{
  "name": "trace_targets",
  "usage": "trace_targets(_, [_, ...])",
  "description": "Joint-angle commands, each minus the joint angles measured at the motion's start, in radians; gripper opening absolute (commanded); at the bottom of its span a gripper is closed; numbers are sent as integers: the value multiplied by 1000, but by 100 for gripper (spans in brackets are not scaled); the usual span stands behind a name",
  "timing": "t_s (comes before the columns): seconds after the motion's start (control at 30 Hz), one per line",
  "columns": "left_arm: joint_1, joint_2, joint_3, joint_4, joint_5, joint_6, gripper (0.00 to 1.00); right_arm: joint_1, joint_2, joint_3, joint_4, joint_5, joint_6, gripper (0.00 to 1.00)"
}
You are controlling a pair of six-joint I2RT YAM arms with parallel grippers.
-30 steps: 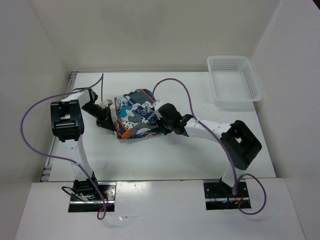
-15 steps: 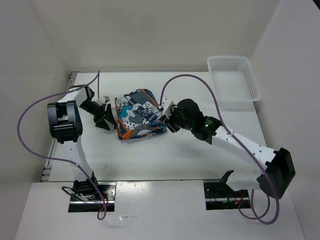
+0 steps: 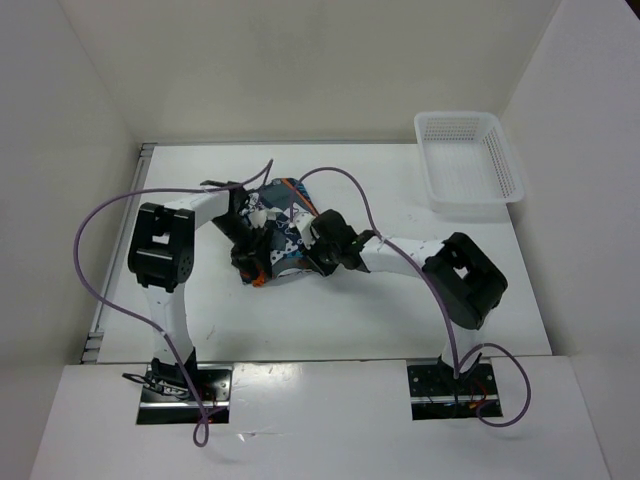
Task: Fold and stack the shorts
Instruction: Fold the shorts
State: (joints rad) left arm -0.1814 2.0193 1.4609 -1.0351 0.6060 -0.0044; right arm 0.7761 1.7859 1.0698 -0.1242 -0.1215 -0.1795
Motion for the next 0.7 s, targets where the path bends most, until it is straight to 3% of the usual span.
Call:
trace_targets(0.0, [23,38,-69,70,-84,4,61,-3,18,-36,67,-3,81,24])
trace_targets(0.27, [-76,-5,-157,182,-262,4,61,31,-22,-97,40,-35,160,20])
trace_targets(0.4, [-98,-5,-178,213,-299,4,61,31,-95,-27,-49,-69,69,25])
trace_targets(0.57, [-138,-5,-201,247,-374,4,61,-136,-174,71,-117,-219,188,25])
trace_targets(0.67, [-185,-34,-244,270,-394,4,61,-149,-186,50,-86,-181,276,26])
